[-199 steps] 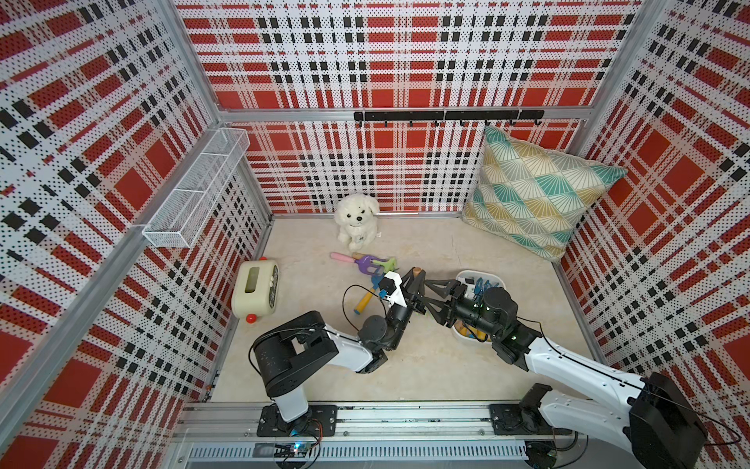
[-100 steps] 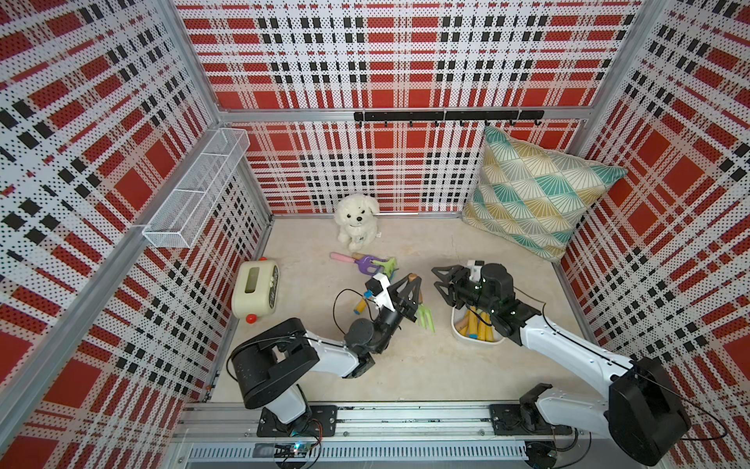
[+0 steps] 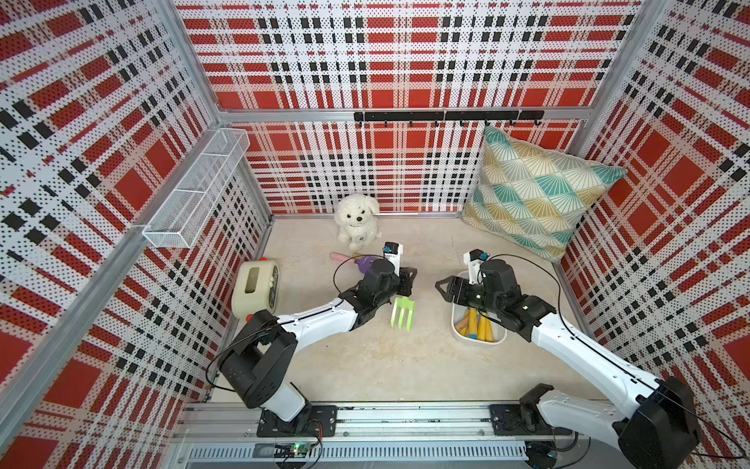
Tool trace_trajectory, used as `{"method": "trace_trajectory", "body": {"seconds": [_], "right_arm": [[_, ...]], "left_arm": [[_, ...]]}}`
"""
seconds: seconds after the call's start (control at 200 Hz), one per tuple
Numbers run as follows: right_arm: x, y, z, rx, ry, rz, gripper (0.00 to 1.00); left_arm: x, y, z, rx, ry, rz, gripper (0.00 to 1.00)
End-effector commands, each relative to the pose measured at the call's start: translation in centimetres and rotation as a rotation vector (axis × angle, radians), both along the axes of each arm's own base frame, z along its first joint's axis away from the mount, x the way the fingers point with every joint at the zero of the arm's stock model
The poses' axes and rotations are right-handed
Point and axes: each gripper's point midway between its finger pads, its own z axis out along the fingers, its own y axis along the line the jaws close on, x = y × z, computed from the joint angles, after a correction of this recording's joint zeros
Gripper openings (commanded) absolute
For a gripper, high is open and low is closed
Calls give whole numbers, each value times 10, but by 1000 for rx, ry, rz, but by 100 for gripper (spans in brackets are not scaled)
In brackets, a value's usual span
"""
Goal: Put the rake into the storage box
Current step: Place the rake at the center of the board.
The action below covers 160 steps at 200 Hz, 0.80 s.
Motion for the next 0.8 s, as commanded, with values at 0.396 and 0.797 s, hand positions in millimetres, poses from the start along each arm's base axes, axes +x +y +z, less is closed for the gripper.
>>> {"method": "trace_trajectory", "body": {"seconds": [0.396, 0.797], "right_arm": [[-6, 1, -39, -183, 40, 62, 83], [38, 65, -43, -187, 80, 224, 82]], "left_arm": [[-17, 5, -96, 395, 172, -128, 54], [-83, 58, -47, 241, 140, 97, 99]]}}
